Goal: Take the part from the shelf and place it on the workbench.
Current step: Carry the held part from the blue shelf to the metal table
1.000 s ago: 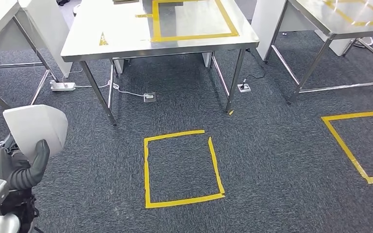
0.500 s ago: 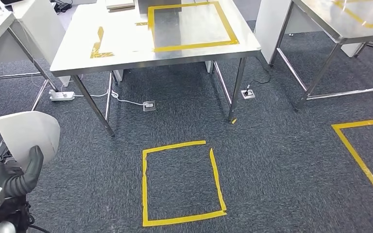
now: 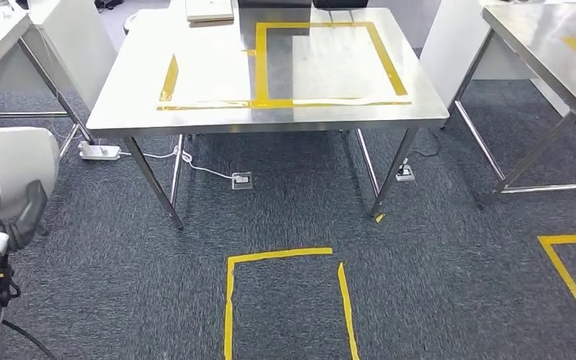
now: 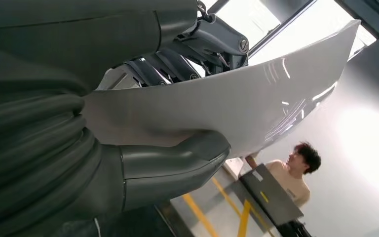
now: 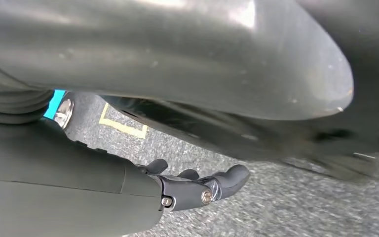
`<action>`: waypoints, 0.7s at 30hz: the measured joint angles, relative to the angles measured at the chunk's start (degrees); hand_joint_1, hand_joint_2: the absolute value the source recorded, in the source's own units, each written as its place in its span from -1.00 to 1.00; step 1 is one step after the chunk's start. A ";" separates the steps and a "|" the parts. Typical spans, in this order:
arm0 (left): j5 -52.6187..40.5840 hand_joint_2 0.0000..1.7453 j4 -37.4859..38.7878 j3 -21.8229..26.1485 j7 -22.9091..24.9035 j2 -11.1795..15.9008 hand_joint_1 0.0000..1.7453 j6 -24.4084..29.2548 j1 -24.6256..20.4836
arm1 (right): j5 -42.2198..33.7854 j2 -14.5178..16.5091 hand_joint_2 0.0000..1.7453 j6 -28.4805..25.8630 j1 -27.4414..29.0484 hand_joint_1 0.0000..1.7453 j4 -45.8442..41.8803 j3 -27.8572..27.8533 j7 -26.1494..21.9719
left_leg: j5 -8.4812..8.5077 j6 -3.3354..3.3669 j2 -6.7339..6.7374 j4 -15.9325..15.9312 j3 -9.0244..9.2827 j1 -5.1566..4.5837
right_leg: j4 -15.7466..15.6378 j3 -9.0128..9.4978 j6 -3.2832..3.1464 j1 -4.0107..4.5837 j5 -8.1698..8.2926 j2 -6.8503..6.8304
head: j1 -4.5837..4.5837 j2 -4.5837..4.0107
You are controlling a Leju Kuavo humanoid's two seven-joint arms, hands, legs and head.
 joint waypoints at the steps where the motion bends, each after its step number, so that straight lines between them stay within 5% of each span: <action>1: 0.01 1.00 1.65 -0.02 0.04 0.65 1.00 -0.26 -1.66 | -0.04 -0.01 -1.00 0.03 0.36 -1.00 0.07 -0.01 -0.05 | -1.25 -0.03 -0.13 -0.12 1.46 -0.08 | -3.50 -1.09 -0.45 0.20 5.39 0.09 | 0.02 0.00; 3: -0.02 1.00 5.00 -0.21 0.26 1.74 1.00 -0.79 -4.72 | -0.12 -0.02 -1.00 0.03 0.64 -1.00 0.15 -0.02 -0.07 | -3.84 -0.41 -0.50 -0.30 3.94 -0.27 | -9.55 -1.93 -0.95 0.79 17.40 0.41 | -0.13 0.00; 4: -0.02 1.00 6.41 -0.39 0.40 2.35 1.00 -1.04 -6.29 | -0.13 -0.02 -1.00 0.01 0.52 -1.00 0.15 -0.02 0.07 | -4.70 -0.74 -0.70 -0.31 5.37 -0.26 | -11.17 -1.65 -1.09 1.02 20.71 0.56 | -0.24 0.00; 6: 0.33 1.00 8.86 -0.88 0.83 3.71 1.00 -1.71 -10.26 | -0.10 -0.02 -1.00 -0.04 -0.18 -1.00 0.04 -0.03 0.56 | -4.06 -1.53 -0.86 1.85 6.16 -0.07 | -11.65 0.19 -1.37 1.26 20.53 0.59 | -0.28 0.00; 7: 0.82 1.00 10.16 -1.18 0.96 4.28 1.00 -2.07 -12.36 | -0.07 -0.03 -1.00 -0.12 -0.46 -1.00 0.02 -0.03 0.93 | -2.55 -1.85 -0.55 4.76 5.17 0.03 | -11.87 1.32 -1.76 1.19 19.89 0.51 | -0.29 0.00; 9: 2.09 1.00 13.08 -1.99 1.11 4.96 1.00 -2.90 -16.02 | 0.01 -0.09 -1.00 -0.27 -0.90 -1.00 0.01 -0.04 1.51 | -0.79 -2.55 0.55 12.11 0.37 0.15 | -12.46 3.61 -2.46 0.90 18.80 0.38 | -0.40 0.00; 11: 2.68 1.00 16.09 -3.25 2.04 5.18 1.00 -3.39 -19.07 | 0.07 -0.07 -1.00 -0.35 -1.08 -1.00 0.01 -0.05 1.95 | -4.36 -3.19 1.30 16.48 -4.57 0.29 | -12.94 5.72 -2.71 0.58 17.24 0.42 | -0.55 0.00; 13: 2.49 1.00 19.22 -4.82 3.57 5.22 1.00 -3.45 -22.72 | 0.18 0.03 -1.00 -0.33 -1.03 -1.00 0.01 -0.07 2.14 | -10.00 -3.60 1.46 16.44 -8.09 0.52 | -13.12 7.80 -2.34 0.13 15.51 0.49 | -0.57 0.00; 14: 2.38 1.00 20.82 -5.71 4.06 5.22 1.00 -3.46 -24.83 | 0.29 0.04 -1.00 -0.32 -0.98 -1.00 0.01 -0.07 2.15 | -10.87 -3.82 1.54 14.98 -9.20 0.68 | -13.08 8.82 -2.04 -0.15 14.62 0.52 | -0.60 0.00; 15: 2.37 1.00 22.35 -6.61 4.28 5.22 1.00 -3.50 -27.00 | 0.41 0.04 -1.00 -0.30 -0.95 -1.00 0.01 -0.08 2.07 | -9.37 -4.15 1.64 12.62 -9.89 0.92 | -12.95 9.75 -1.70 -0.45 13.73 0.55 | -0.60 0.00; 17: 2.24 1.00 25.70 -8.68 4.39 5.18 1.00 -3.60 -31.12 | 0.68 -0.01 -1.00 -0.20 -0.91 -1.00 0.01 -0.09 1.72 | -0.18 -4.85 2.21 5.96 -10.42 1.68 | -12.38 11.00 -0.85 -0.71 11.89 0.68 | -0.72 0.00; 19: 1.81 1.00 28.64 -10.83 4.28 4.86 1.00 -3.80 -34.41 | 0.91 -0.07 -1.00 -0.02 -1.08 -1.00 0.01 -0.12 1.20 | 7.24 -4.45 2.86 2.06 -10.53 1.99 | -11.81 11.53 0.09 -0.61 10.17 0.81 | -0.75 0.00; 21: 1.21 1.00 30.71 -12.80 3.81 4.33 1.00 -3.87 -36.89 | 1.09 -0.09 -1.00 0.19 -1.24 -1.00 0.01 -0.14 0.65 | 8.19 -3.21 2.86 2.15 -10.55 1.86 | -11.87 12.00 0.94 -0.65 9.11 0.69 | -0.66 0.00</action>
